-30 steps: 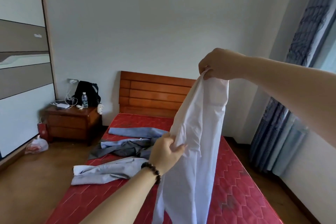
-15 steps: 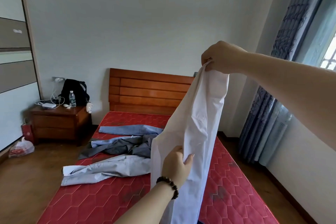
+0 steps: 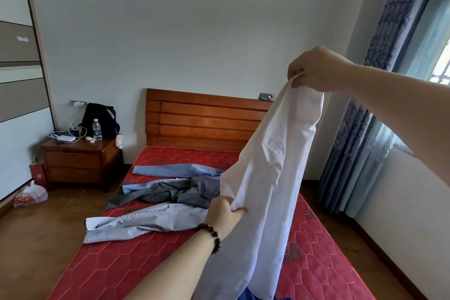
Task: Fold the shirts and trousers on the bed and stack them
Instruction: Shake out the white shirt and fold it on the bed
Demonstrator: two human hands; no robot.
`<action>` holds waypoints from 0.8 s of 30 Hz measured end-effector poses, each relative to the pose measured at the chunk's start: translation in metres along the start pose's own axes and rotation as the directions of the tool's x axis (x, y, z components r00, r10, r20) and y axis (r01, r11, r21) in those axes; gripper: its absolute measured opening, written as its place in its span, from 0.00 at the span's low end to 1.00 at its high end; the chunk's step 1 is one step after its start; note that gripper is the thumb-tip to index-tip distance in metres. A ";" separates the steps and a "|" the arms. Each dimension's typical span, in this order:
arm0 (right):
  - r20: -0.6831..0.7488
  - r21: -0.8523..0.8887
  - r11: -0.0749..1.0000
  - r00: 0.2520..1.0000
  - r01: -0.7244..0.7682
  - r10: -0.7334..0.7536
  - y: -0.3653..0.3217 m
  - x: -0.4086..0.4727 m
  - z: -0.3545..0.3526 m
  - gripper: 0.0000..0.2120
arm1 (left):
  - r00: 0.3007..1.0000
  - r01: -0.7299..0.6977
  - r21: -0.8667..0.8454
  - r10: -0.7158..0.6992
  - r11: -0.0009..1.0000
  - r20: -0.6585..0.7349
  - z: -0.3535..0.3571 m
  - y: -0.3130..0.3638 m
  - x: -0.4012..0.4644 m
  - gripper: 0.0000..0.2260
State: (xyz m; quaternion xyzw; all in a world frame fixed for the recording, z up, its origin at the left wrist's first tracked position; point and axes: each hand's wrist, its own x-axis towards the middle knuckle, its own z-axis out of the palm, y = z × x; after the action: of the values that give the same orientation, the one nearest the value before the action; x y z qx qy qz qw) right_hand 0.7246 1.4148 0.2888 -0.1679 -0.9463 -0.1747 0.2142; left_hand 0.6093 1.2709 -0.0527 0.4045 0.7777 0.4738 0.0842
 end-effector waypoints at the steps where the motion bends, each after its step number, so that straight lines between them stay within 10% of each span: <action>1: 0.000 -0.006 1.000 1.000 -0.009 0.009 0.004 -0.002 -0.001 0.06 | 0.999 0.028 -0.014 -0.028 1.000 -0.042 -0.011 -0.001 0.004 0.20; 4: -0.020 -0.008 0.999 0.998 -0.054 0.054 0.022 -0.007 -0.004 0.07 | 0.946 -0.006 -0.080 -0.021 0.997 -0.323 -0.069 -0.002 0.021 0.08; 7: -0.098 0.047 0.996 0.992 -0.080 0.085 0.034 -0.013 0.001 0.06 | 0.739 -0.240 0.045 0.212 0.970 -0.639 -0.121 -0.003 0.029 0.07; 12: -0.076 0.123 0.992 0.996 -0.034 0.044 0.024 -0.016 0.011 0.04 | 0.996 0.094 0.190 -0.091 0.977 -0.024 -0.104 -0.024 0.018 0.13; 17: -0.114 0.166 0.985 0.991 -0.052 0.072 0.017 -0.019 0.014 0.03 | 0.819 -0.076 0.029 0.079 0.997 -0.568 -0.143 -0.040 0.003 0.05; 21: -0.013 0.144 0.987 0.998 -0.064 0.067 0.007 -0.022 0.023 0.03 | 0.904 -0.074 0.179 0.142 0.981 -0.403 -0.166 -0.048 -0.010 0.09; 24: -0.098 0.159 0.983 0.990 -0.088 0.104 -0.002 -0.023 0.032 0.02 | 0.812 -0.131 0.229 0.237 0.964 -0.534 -0.188 -0.059 -0.011 0.06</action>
State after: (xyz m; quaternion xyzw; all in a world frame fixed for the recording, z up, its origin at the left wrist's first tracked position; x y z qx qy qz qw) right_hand 0.7322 1.4206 0.2511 -0.1870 -0.9350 -0.0992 0.2846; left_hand 0.4873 1.1241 -0.0022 0.3287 0.7650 0.5040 -0.2296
